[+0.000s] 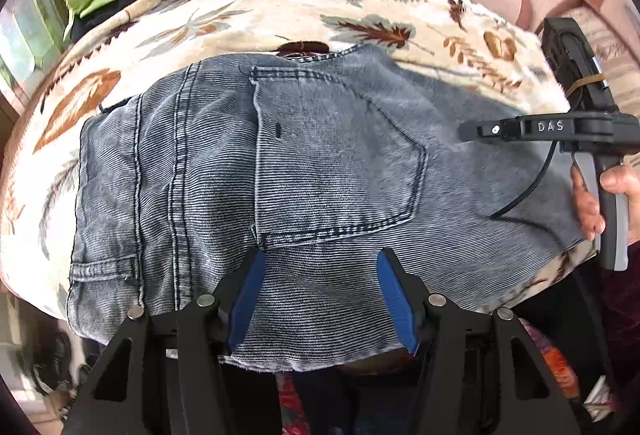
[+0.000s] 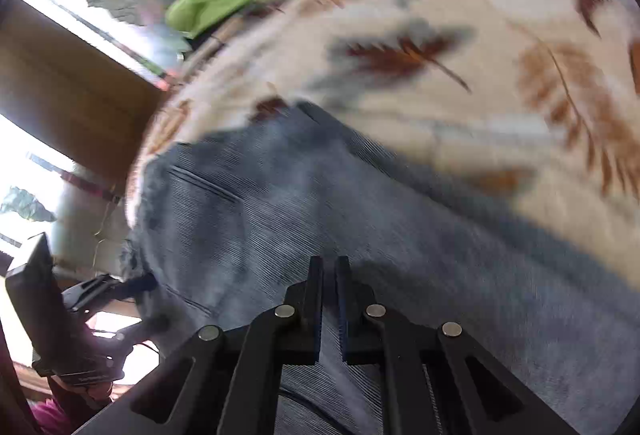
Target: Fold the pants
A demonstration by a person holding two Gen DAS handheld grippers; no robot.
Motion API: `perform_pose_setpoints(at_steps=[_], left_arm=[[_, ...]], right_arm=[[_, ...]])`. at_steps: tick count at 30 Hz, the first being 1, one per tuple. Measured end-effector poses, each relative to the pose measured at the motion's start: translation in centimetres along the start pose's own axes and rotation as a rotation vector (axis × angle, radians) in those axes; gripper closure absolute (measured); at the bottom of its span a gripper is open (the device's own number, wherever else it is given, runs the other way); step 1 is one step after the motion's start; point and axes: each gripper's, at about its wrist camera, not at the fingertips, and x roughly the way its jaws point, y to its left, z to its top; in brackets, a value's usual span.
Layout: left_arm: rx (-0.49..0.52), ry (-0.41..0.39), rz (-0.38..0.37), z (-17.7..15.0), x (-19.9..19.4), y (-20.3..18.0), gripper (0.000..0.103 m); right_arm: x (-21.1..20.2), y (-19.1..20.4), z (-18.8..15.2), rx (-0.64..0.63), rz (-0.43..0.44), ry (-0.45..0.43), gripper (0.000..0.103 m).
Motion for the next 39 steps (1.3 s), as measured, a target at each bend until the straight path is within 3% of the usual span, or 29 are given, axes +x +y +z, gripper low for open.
perform_pose_setpoints(at_steps=[2,5,7,8,11,15,18,22,27,30,39], left_arm=[[0.041,0.003,0.050,-0.1,0.5,-0.9,0.042],[0.081,-0.001,0.082,-0.2,0.7,-1.3,0.040],[0.087,-0.001,0.096,-0.6,0.3,-0.8,0.040],[0.077,0.002,0.096,-0.7,0.2,-0.4,0.040],[0.016,0.010,0.063,-0.9,-0.4,0.9,0.040],[-0.072,-0.024,0.027,-0.7,-2.2,3.1,0.040],[-0.105,-0.056,0.060,0.0,-2.7,4.3,0.040],[-0.130,-0.011,0.079,0.6,-0.8,5.6,0.040],[-0.096,-0.008,0.107,0.7,0.3,5.5,0.035],[-0.088,-0.014,0.100,0.8,0.8,5.7,0.033],[-0.068,-0.032,0.085,-0.3,0.5,6.0,0.031]], right_arm=[[-0.2,-1.6,-0.2,0.033,0.048,-0.039,0.102],[-1.6,-4.5,0.6,0.080,-0.048,-0.145,0.103],[-1.8,-6.7,1.0,0.161,0.034,-0.140,0.103],[-2.0,-7.4,1.0,0.208,0.053,-0.141,0.103],[-3.1,-6.9,0.7,0.175,-0.060,-0.175,0.099],[-5.5,-6.5,-0.5,0.178,-0.056,-0.205,0.096],[-8.3,-6.1,-2.0,0.146,-0.089,-0.251,0.096],[-10.9,-8.0,-5.0,0.176,-0.062,-0.235,0.096],[-10.5,-11.0,-7.3,0.273,-0.111,-0.158,0.094],[-9.7,-12.3,-7.1,0.327,-0.106,-0.154,0.096],[-8.4,-12.8,-5.2,0.340,-0.203,-0.227,0.099]])
